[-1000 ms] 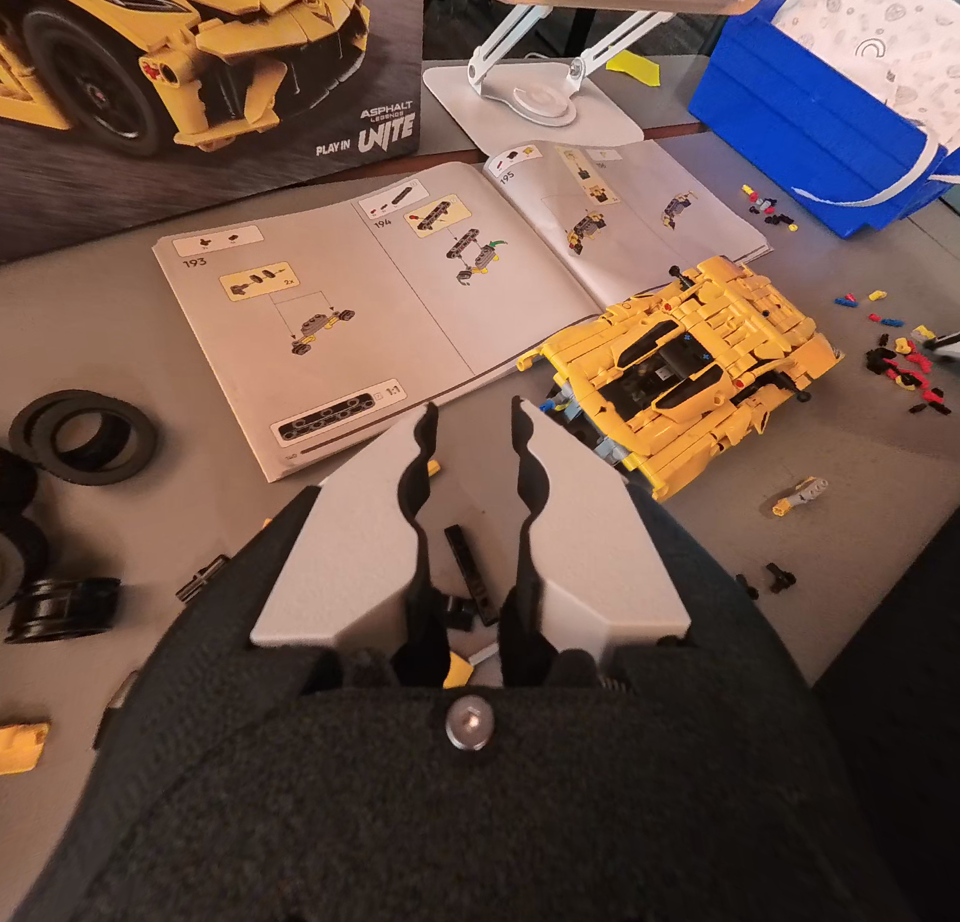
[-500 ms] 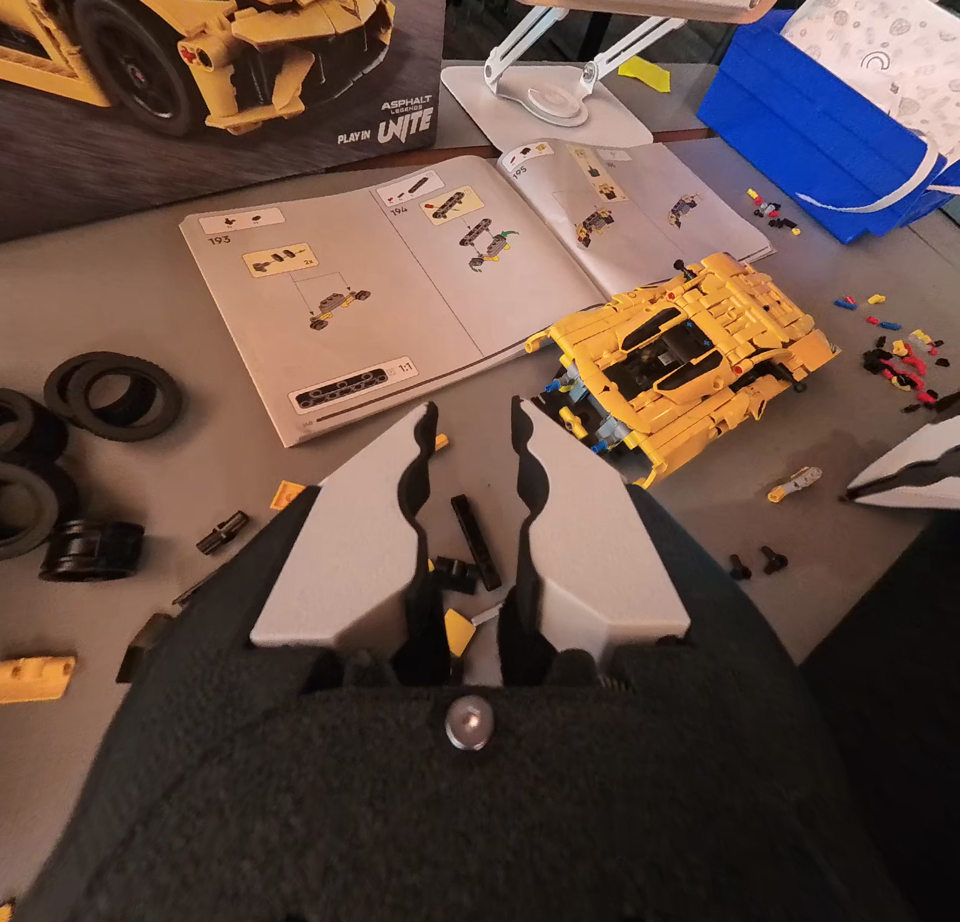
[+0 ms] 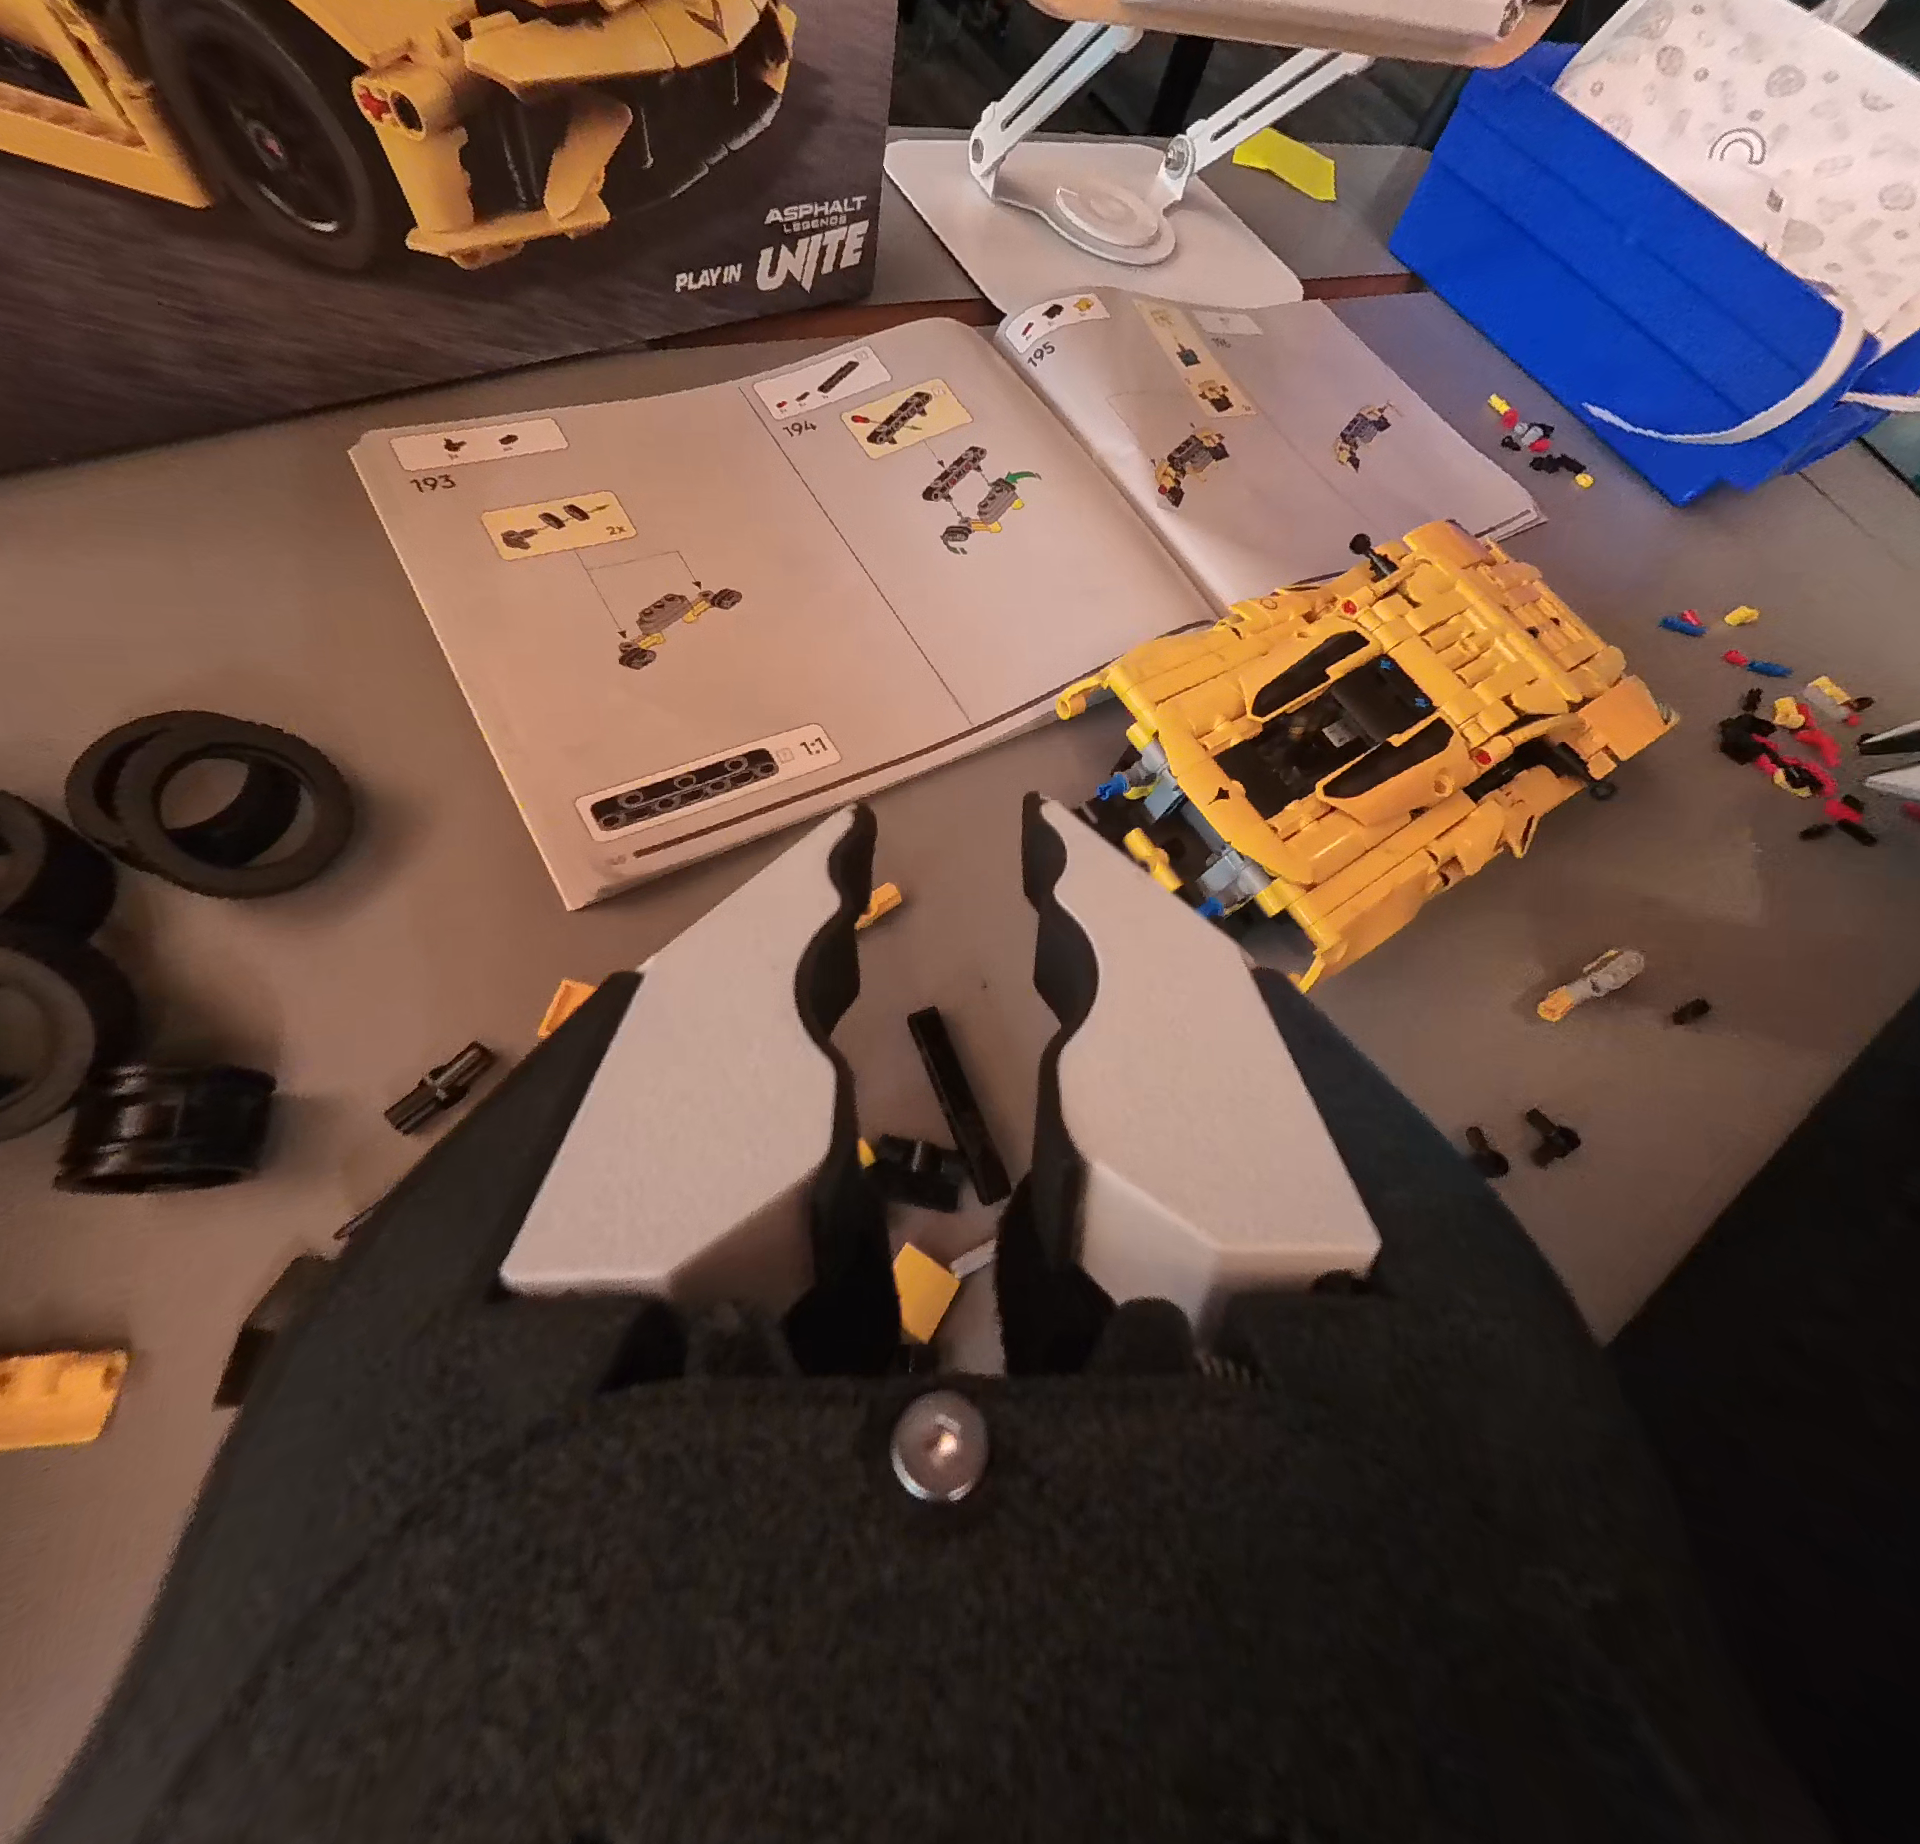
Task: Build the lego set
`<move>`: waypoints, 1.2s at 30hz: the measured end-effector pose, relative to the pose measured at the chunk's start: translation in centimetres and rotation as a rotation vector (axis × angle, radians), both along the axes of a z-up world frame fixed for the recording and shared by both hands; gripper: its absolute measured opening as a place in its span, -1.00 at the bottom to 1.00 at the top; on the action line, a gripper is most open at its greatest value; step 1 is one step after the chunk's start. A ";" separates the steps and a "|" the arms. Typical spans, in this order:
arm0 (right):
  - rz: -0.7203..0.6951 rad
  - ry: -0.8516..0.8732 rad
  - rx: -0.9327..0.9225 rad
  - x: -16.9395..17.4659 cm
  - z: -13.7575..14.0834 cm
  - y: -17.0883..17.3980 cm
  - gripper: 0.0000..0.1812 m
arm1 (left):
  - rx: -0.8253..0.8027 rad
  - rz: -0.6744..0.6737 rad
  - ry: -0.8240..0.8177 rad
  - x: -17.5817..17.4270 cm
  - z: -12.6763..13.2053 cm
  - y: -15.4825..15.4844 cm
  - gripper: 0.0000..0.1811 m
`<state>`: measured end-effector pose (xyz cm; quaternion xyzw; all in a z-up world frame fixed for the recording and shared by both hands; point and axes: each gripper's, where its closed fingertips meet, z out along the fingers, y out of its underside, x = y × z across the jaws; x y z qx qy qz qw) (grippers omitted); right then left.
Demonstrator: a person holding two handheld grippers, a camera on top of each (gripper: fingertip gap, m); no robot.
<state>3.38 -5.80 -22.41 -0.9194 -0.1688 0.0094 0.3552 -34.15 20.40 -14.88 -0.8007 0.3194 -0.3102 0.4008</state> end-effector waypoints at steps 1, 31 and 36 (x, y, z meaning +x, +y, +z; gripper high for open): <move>-0.005 -0.004 -0.005 0.2 -0.3 0.0 -0.82 | 0.001 -0.005 -0.001 0.2 0.0 0.0 -0.69; 0.062 -0.057 -0.031 0.2 -1.7 0.6 -0.97 | 0.005 0.014 0.016 -0.7 0.1 -0.6 -0.69; 0.112 -0.021 0.018 -1.6 0.2 0.8 -0.97 | 0.003 0.018 0.015 -0.9 0.1 -0.5 -0.69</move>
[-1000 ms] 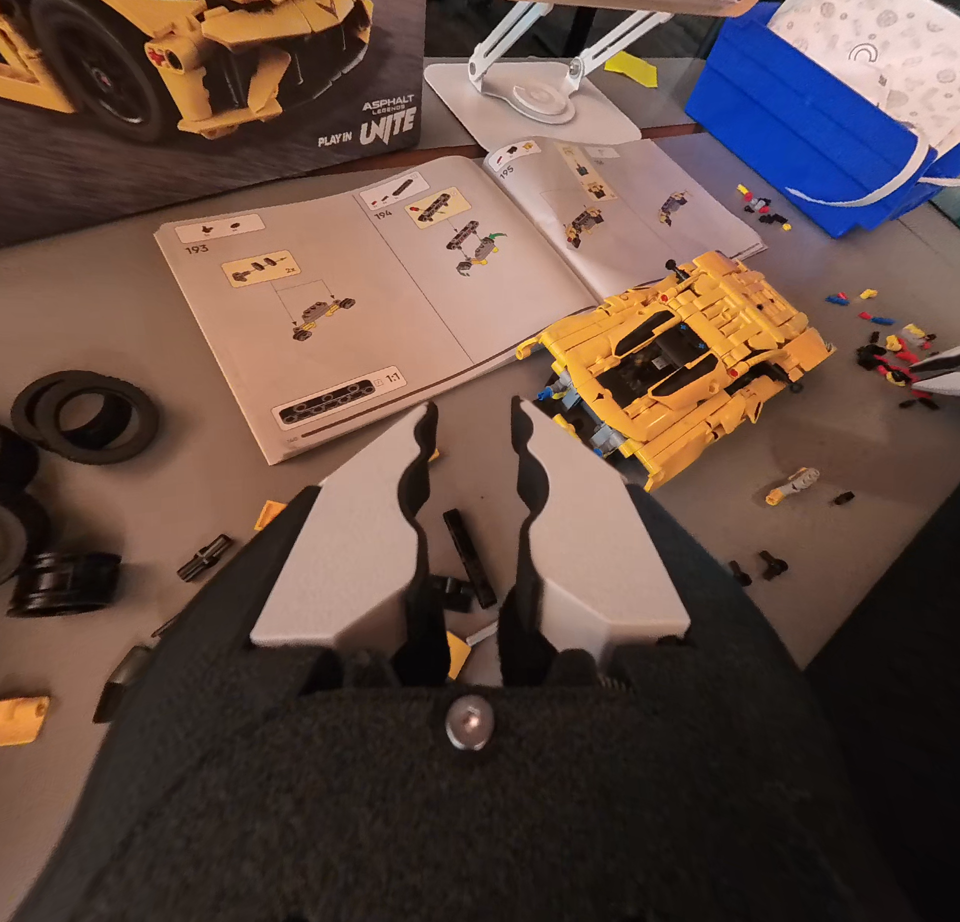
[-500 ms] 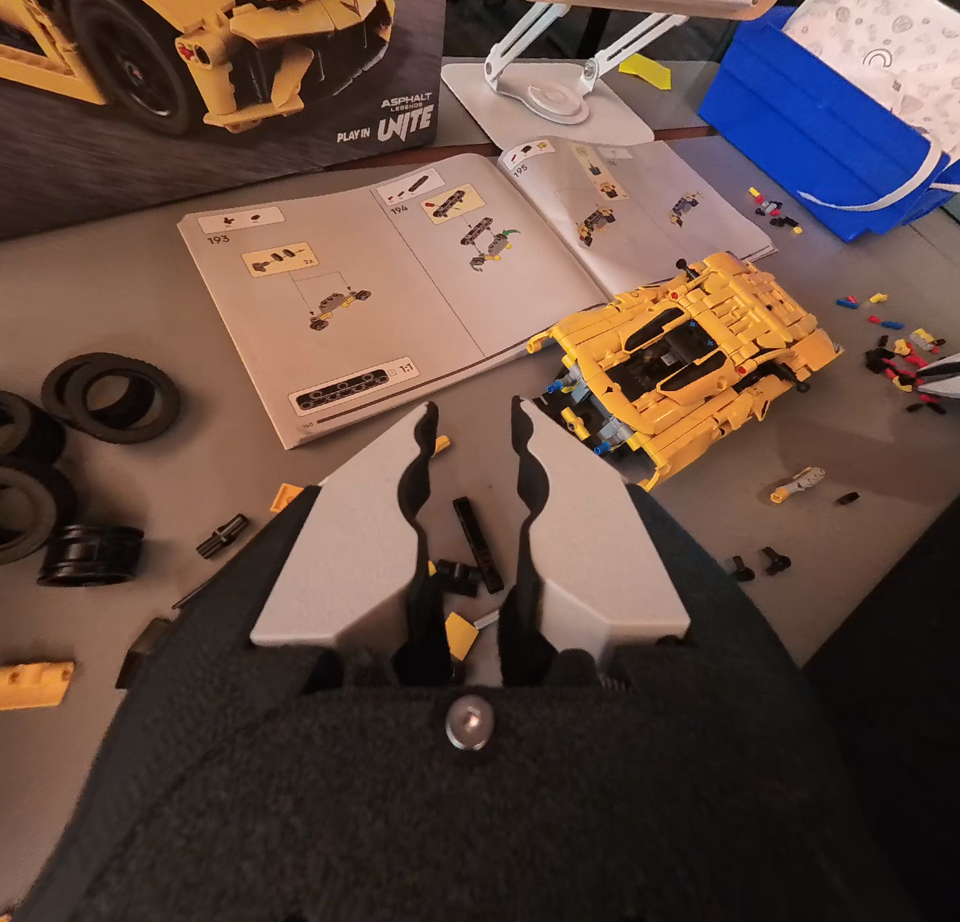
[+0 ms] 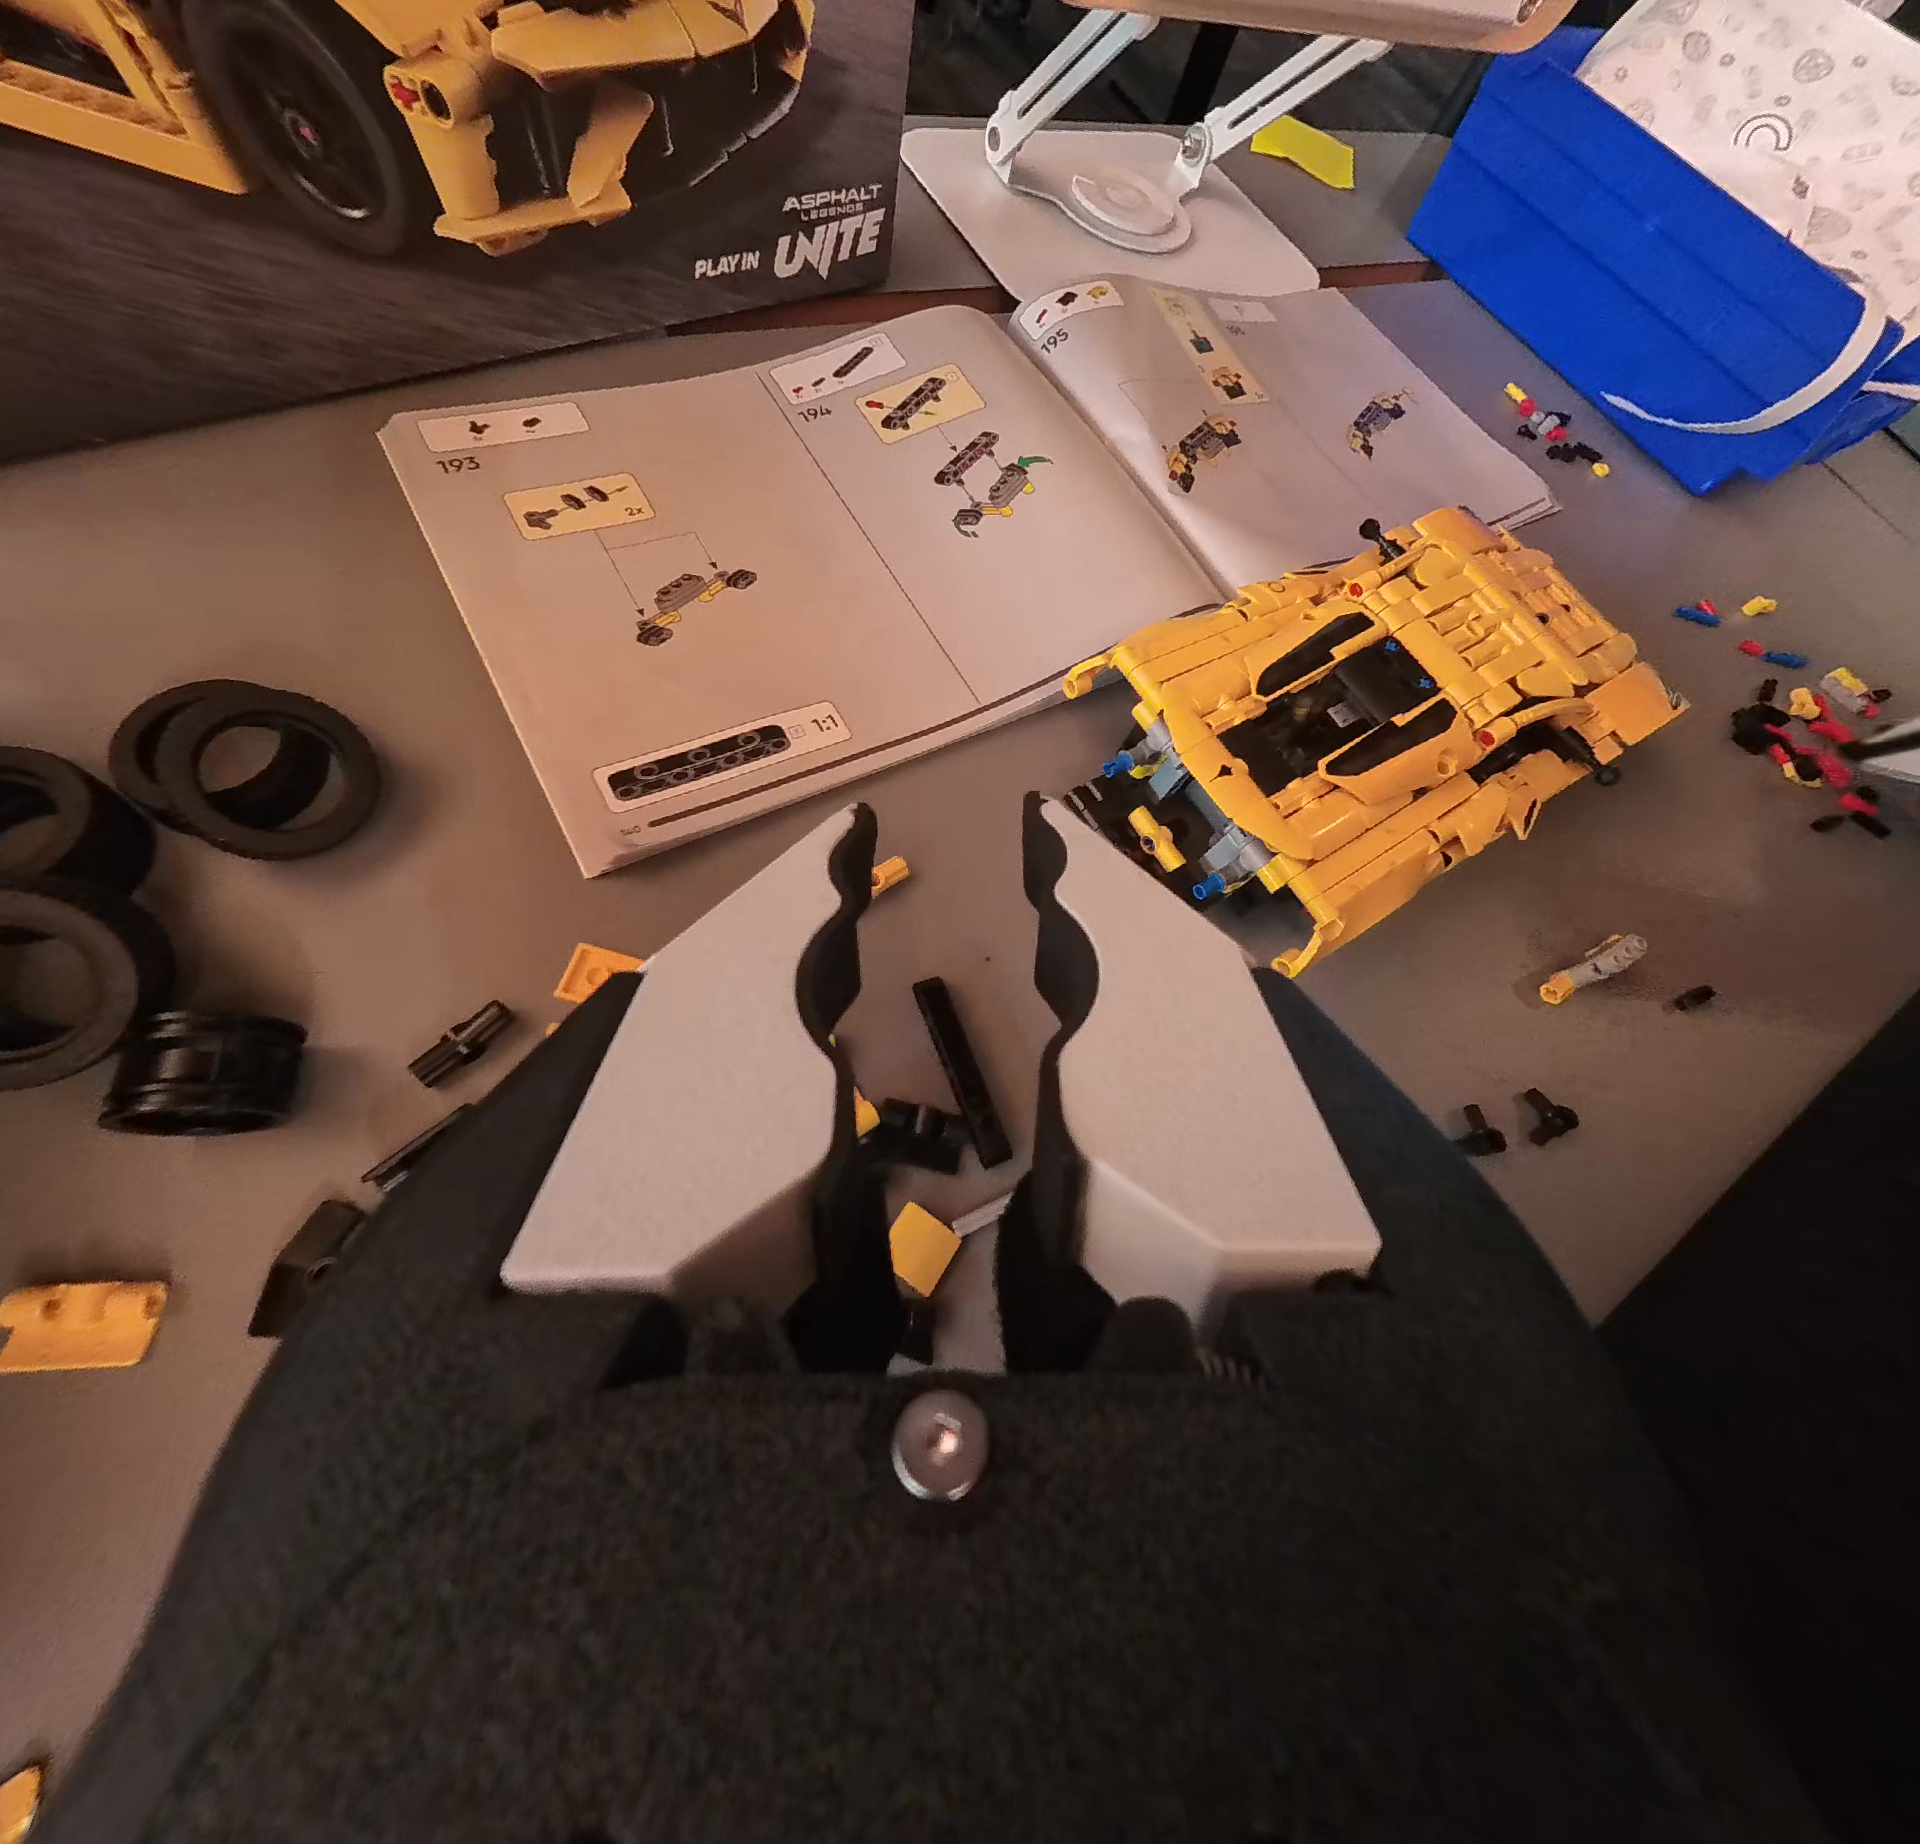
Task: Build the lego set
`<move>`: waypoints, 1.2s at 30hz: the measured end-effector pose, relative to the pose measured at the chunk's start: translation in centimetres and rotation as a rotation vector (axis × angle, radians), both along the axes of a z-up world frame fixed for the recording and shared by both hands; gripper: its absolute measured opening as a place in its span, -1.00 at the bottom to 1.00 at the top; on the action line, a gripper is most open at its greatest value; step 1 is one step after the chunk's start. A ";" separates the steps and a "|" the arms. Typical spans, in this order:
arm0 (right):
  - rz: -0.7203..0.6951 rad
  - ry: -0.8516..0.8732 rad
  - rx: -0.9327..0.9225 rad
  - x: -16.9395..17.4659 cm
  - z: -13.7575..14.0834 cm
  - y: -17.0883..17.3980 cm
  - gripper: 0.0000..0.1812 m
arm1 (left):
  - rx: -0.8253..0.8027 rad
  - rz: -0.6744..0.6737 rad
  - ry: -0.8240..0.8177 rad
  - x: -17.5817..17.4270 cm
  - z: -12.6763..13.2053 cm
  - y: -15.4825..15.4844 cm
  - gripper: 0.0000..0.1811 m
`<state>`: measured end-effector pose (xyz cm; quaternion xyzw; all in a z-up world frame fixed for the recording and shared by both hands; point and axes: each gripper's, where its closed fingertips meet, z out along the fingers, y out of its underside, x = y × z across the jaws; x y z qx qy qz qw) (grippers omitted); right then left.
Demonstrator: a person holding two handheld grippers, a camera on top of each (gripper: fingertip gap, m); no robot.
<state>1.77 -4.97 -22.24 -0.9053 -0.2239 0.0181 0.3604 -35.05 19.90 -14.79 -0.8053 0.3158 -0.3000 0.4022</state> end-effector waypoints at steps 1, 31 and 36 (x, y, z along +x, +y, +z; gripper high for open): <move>0.050 0.043 0.008 -1.7 0.6 0.1 -0.97 | 0.001 0.000 0.001 0.0 0.0 0.0 -0.69; -0.209 0.113 0.032 3.0 0.2 1.6 -0.86 | -0.006 0.001 -0.006 -0.3 -0.3 -0.5 -0.69; -0.160 0.145 -0.040 2.0 -0.9 1.4 -0.94 | -0.008 0.008 -0.001 -0.6 -0.2 -0.6 -0.69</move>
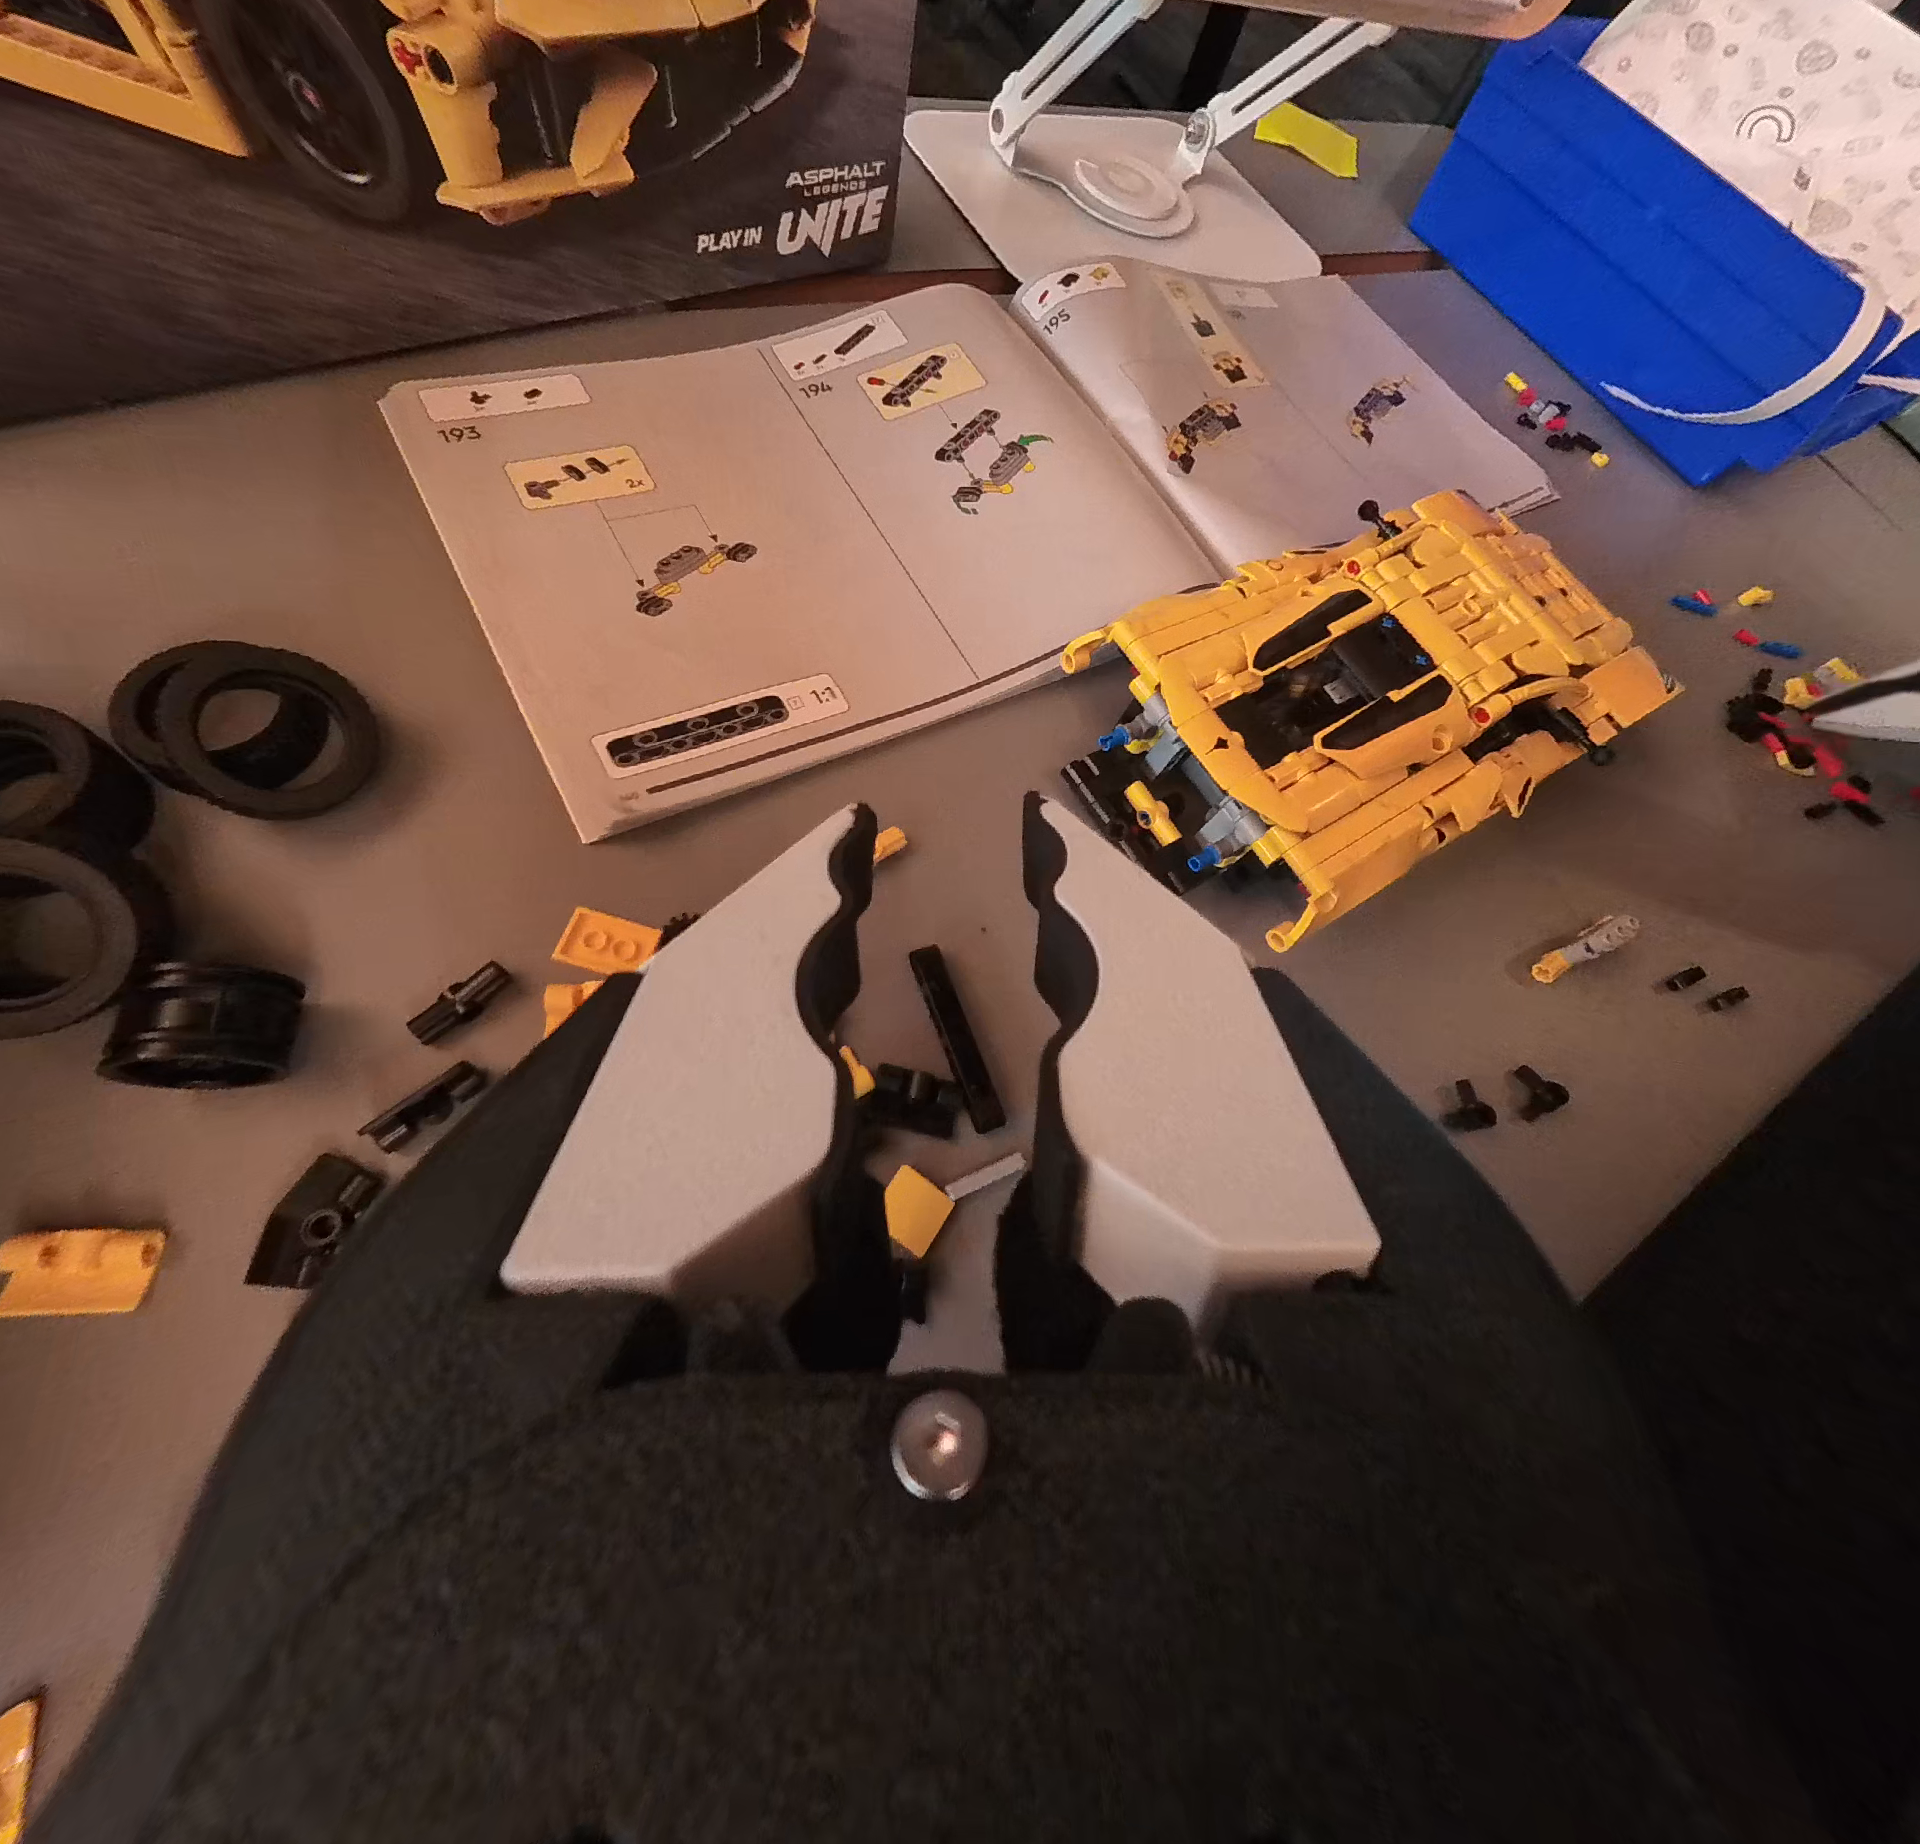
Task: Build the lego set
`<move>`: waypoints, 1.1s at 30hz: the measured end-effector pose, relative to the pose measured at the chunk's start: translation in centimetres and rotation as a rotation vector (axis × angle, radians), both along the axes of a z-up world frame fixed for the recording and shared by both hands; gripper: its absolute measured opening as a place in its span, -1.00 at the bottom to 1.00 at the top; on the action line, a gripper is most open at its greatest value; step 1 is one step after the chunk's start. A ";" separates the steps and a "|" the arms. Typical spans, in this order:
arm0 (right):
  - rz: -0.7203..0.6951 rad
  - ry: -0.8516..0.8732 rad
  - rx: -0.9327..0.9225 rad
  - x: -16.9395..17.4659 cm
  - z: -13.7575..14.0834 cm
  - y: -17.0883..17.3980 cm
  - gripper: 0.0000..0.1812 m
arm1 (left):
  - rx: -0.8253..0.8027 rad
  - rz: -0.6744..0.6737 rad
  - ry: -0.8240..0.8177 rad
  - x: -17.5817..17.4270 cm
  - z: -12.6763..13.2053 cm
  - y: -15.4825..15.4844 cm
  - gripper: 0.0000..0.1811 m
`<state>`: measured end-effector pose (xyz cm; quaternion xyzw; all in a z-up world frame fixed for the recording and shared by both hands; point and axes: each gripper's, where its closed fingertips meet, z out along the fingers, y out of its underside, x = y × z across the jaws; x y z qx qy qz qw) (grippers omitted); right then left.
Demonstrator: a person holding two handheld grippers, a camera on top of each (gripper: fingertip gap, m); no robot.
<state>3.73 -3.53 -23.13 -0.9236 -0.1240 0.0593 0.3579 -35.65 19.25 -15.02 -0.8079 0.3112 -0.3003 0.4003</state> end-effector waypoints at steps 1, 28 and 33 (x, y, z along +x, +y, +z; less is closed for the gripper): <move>0.007 0.019 -0.005 -0.3 0.0 0.0 -0.94 | 0.000 0.003 -0.002 -0.1 0.0 0.0 -0.69; -0.067 0.113 -0.187 0.4 -1.0 -0.3 -0.91 | 0.001 0.016 -0.002 -0.7 0.2 0.2 -0.69; -0.027 0.004 -0.202 0.2 -1.5 -0.2 -0.91 | 0.001 0.015 -0.002 -0.7 0.2 0.2 -0.69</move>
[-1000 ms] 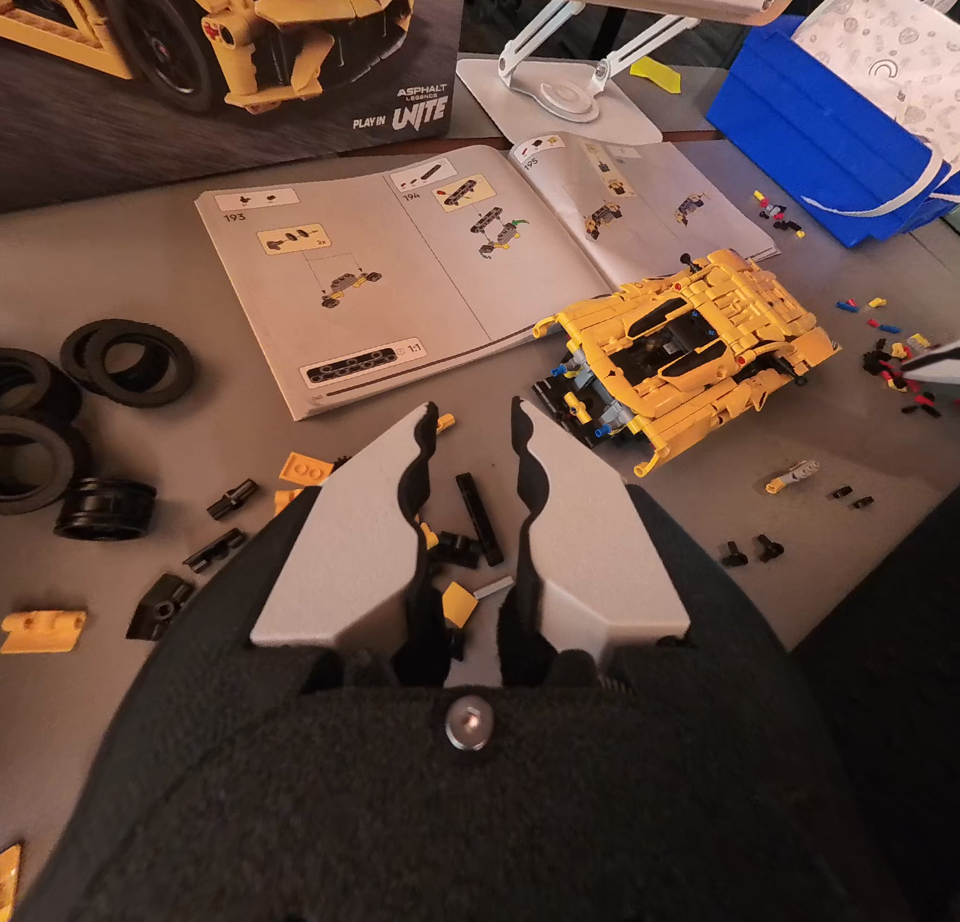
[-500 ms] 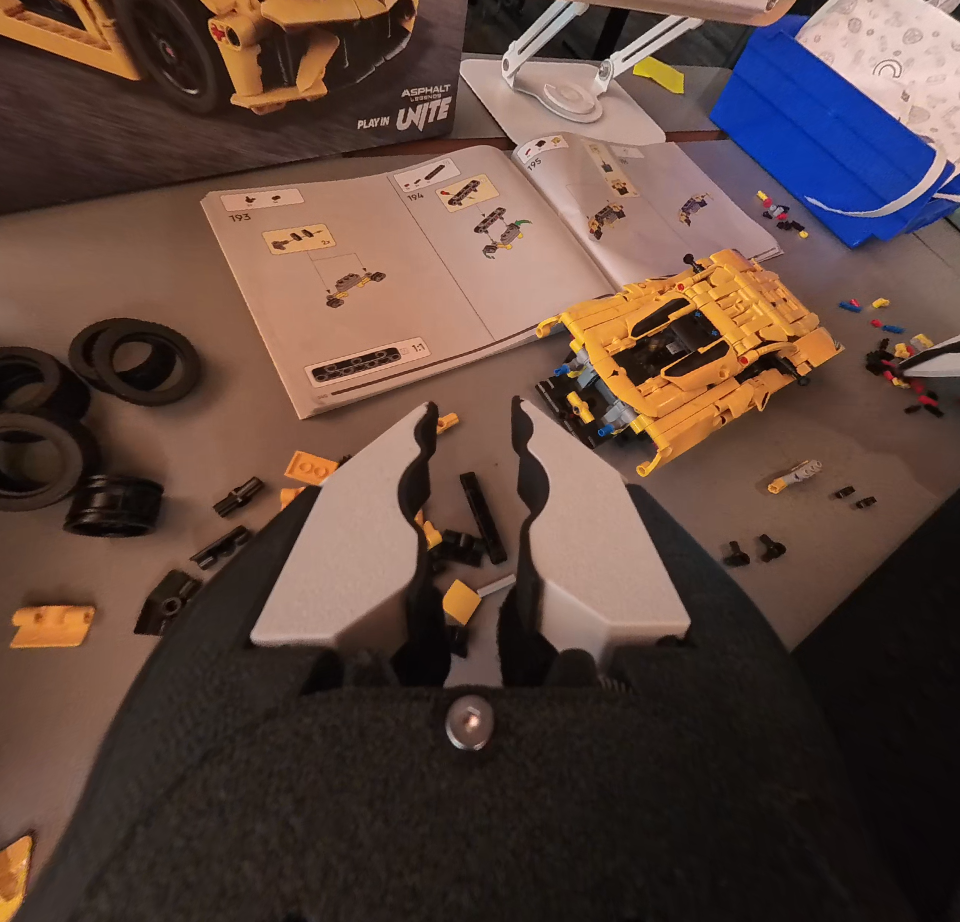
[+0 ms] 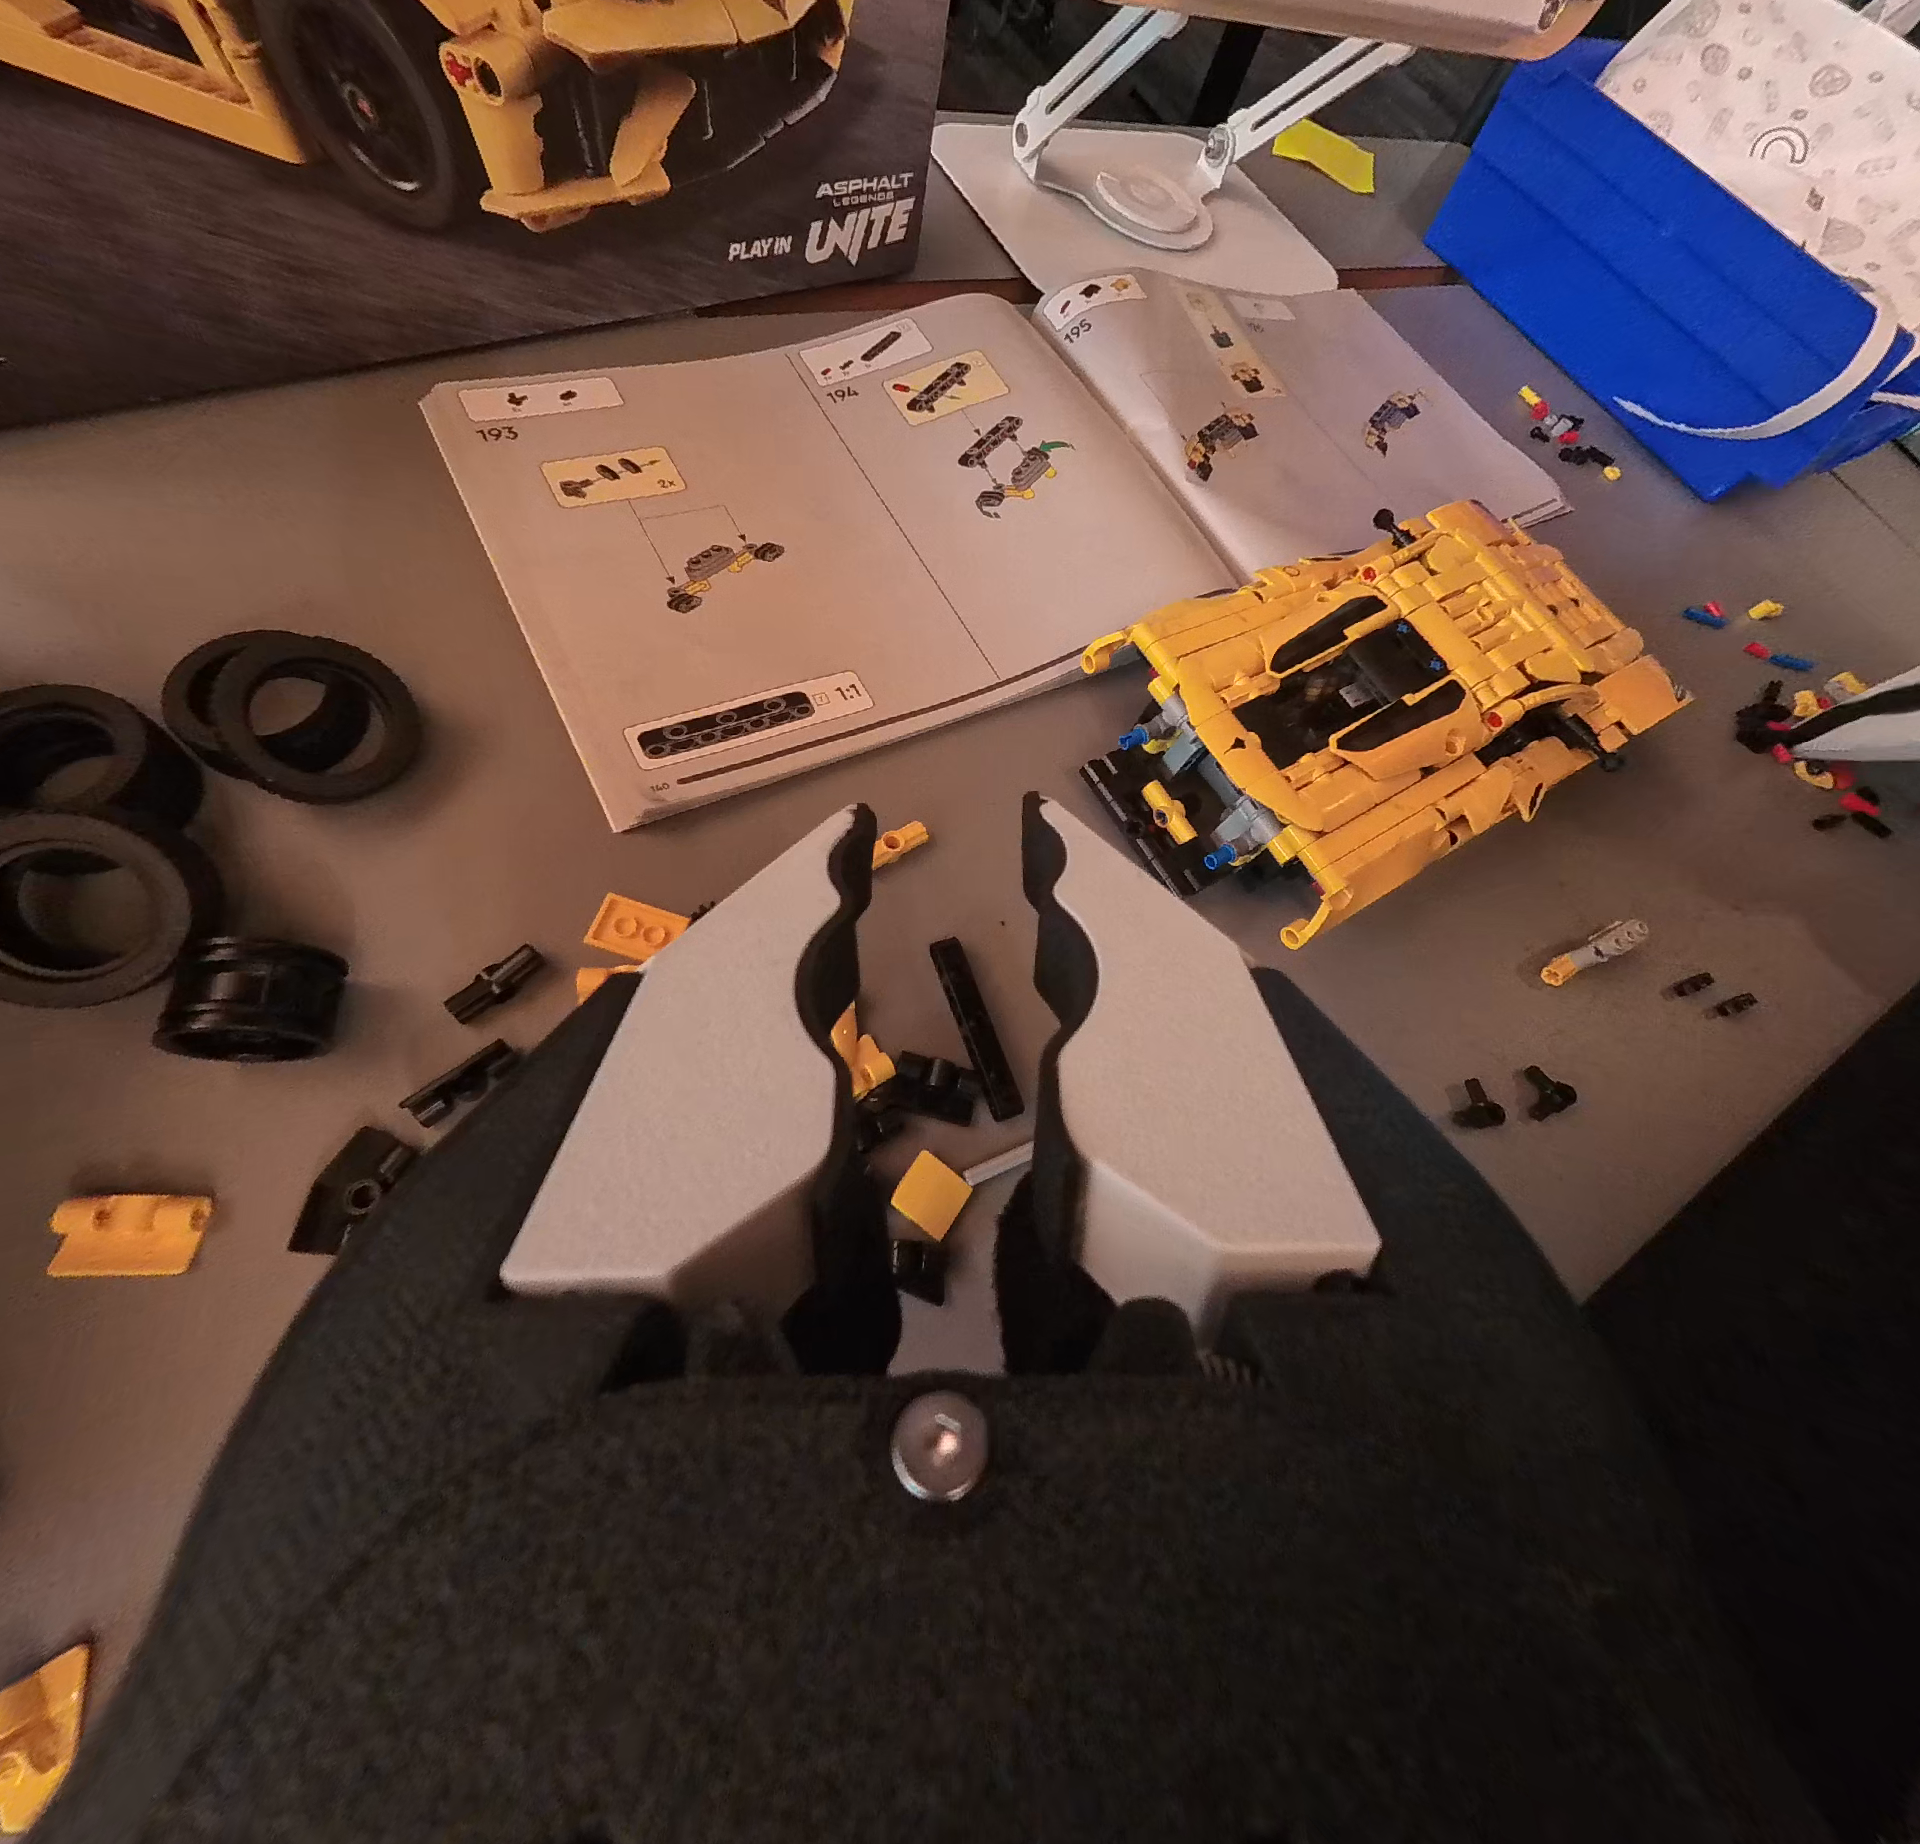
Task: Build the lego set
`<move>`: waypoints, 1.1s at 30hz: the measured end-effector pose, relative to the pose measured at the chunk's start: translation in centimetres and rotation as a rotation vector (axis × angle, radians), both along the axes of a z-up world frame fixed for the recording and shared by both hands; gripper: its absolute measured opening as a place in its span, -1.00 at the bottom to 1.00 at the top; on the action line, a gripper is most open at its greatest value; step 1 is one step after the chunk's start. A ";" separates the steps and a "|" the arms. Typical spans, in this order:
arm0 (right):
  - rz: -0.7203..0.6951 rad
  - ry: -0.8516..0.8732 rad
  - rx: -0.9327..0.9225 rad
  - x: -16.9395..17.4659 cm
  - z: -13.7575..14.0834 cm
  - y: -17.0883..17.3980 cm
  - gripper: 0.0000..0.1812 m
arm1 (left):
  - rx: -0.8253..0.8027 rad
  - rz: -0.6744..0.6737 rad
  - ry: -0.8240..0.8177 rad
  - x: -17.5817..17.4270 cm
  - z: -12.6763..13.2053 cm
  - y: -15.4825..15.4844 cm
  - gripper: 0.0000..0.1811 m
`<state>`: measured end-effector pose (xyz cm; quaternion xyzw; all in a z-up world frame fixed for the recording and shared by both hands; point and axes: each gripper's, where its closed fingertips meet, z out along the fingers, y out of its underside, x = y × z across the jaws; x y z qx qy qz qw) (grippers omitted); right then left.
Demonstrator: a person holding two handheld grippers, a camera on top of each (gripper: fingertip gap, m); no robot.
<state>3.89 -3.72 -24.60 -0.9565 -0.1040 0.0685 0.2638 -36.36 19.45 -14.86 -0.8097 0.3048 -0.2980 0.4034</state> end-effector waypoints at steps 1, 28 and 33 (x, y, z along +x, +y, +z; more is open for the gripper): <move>0.005 -0.021 0.012 0.1 0.0 0.1 -0.94 | 0.000 0.000 0.001 0.0 0.0 0.0 -0.69; 0.352 0.048 0.167 -10.3 2.3 -2.2 -0.85 | 0.000 -0.015 0.003 0.5 -0.1 -0.3 -0.69; 0.094 -0.003 0.116 -0.8 2.3 -5.6 -0.89 | -0.007 -0.029 -0.003 1.1 -0.3 -0.1 -0.69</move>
